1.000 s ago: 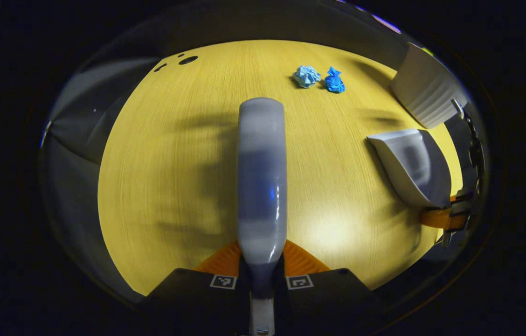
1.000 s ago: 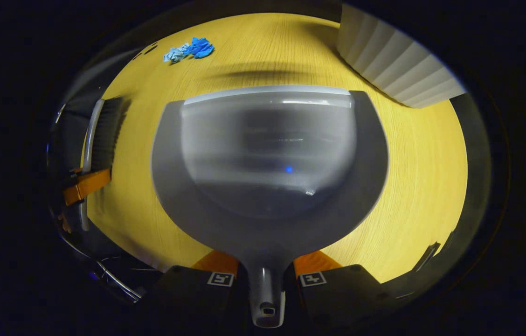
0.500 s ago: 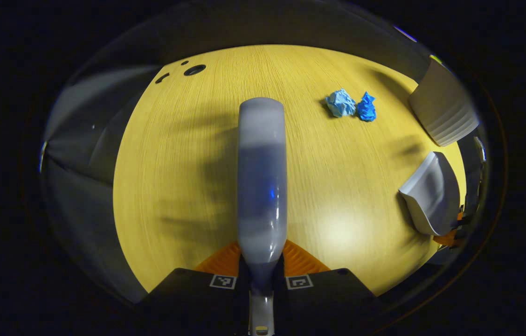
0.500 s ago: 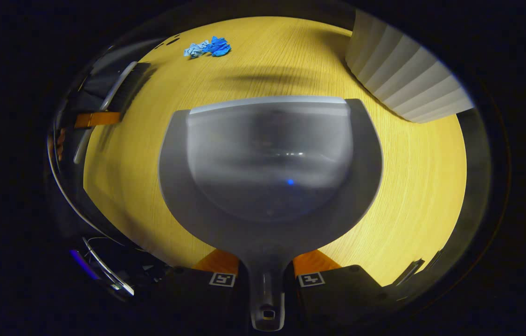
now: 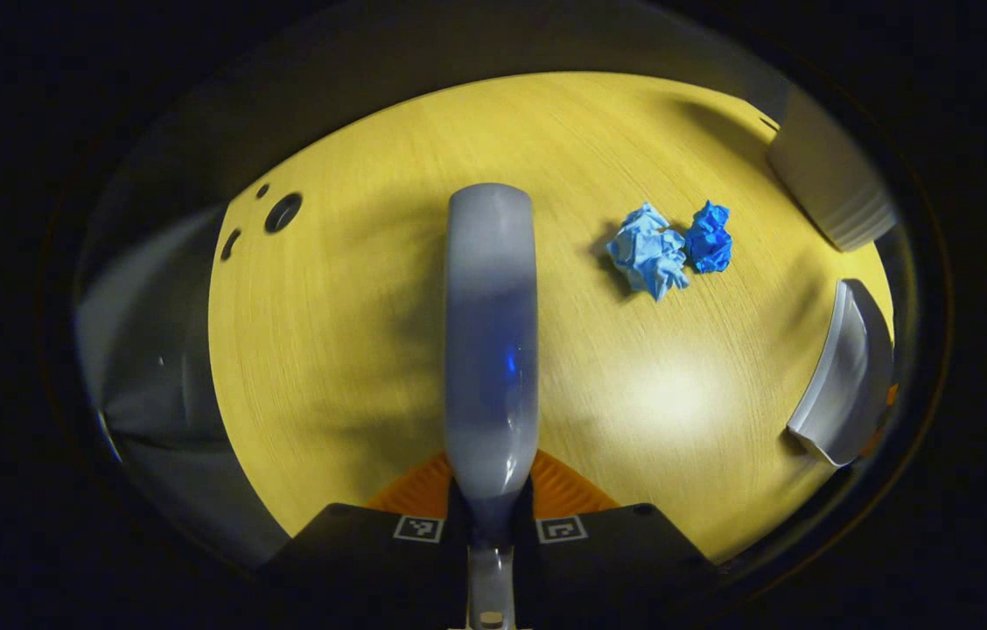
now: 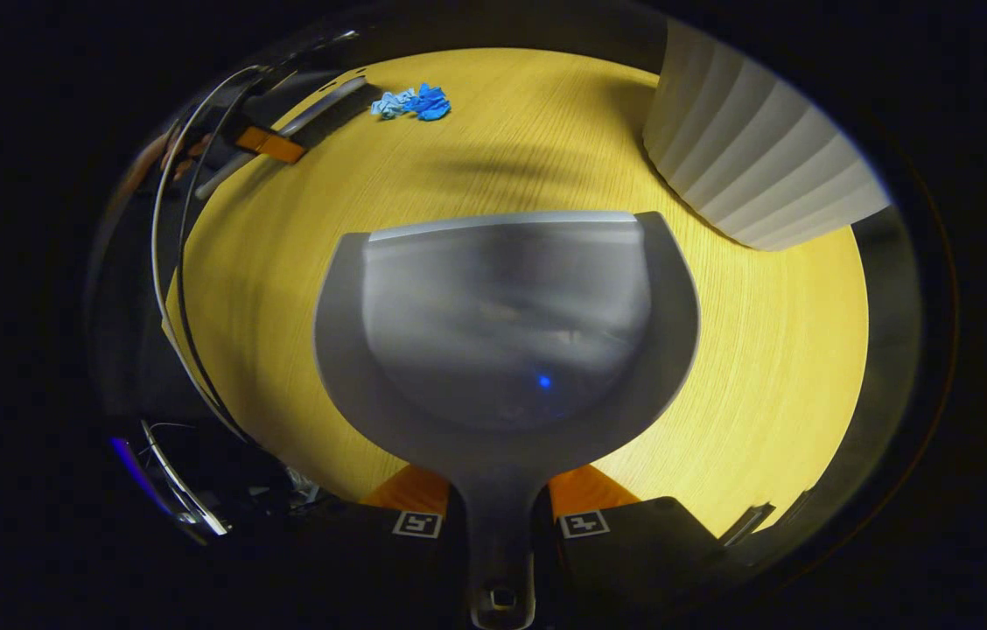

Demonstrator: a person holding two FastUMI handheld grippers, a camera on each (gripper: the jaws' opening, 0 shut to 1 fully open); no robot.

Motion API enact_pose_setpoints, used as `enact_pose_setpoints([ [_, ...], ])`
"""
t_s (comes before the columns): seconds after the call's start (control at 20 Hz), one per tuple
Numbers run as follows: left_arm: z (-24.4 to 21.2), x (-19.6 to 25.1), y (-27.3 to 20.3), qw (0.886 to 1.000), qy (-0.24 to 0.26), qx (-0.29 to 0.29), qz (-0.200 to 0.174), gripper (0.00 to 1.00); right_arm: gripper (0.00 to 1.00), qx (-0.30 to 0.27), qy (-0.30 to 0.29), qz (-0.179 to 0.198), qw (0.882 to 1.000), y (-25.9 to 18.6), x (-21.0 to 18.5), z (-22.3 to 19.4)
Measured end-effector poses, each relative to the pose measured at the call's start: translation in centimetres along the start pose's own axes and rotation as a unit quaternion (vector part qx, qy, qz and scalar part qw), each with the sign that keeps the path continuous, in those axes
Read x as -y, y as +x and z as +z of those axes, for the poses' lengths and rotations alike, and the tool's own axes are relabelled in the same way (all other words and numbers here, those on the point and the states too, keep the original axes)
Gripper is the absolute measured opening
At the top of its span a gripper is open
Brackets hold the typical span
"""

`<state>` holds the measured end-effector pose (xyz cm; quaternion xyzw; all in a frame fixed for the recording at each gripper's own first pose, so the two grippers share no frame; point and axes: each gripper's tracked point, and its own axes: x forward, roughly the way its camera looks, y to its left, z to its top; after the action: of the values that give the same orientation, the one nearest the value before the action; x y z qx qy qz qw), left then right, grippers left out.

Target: Pick up the small broom and dustpan from the desktop, sweep the trash into the dustpan with the broom, and then empty the trash into the garbage bin.

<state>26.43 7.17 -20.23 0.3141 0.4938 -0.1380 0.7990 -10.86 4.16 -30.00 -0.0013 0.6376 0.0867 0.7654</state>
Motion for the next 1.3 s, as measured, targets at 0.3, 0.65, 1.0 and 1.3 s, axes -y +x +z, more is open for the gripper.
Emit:
enact_pose_setpoints([
  [0.3, 4.4, 2.2, 0.2, 0.992, 0.124, -0.010, 0.018, 0.27, 0.34, 0.008, -0.010, 0.007, 1.000, 0.1, 0.0, -0.1],
  [0.65, 6.9, 7.7, 0.1, 0.963, 0.267, 0.013, -0.014, 0.25, 0.34, 0.022, -0.015, -0.001, 1.000, -0.1, 0.1, 0.1],
  [1.0, 1.5, 17.2, -2.4, 0.947, 0.301, 0.001, -0.114, 0.24, 0.34, 0.041, -0.059, -0.018, 0.997, -0.3, 0.3, -0.4],
  [1.3, -3.9, 26.0, -5.5, 0.945, 0.252, -0.016, -0.208, 0.24, 0.33, 0.045, -0.060, -0.013, 0.997, -0.3, 0.1, -1.4],
])
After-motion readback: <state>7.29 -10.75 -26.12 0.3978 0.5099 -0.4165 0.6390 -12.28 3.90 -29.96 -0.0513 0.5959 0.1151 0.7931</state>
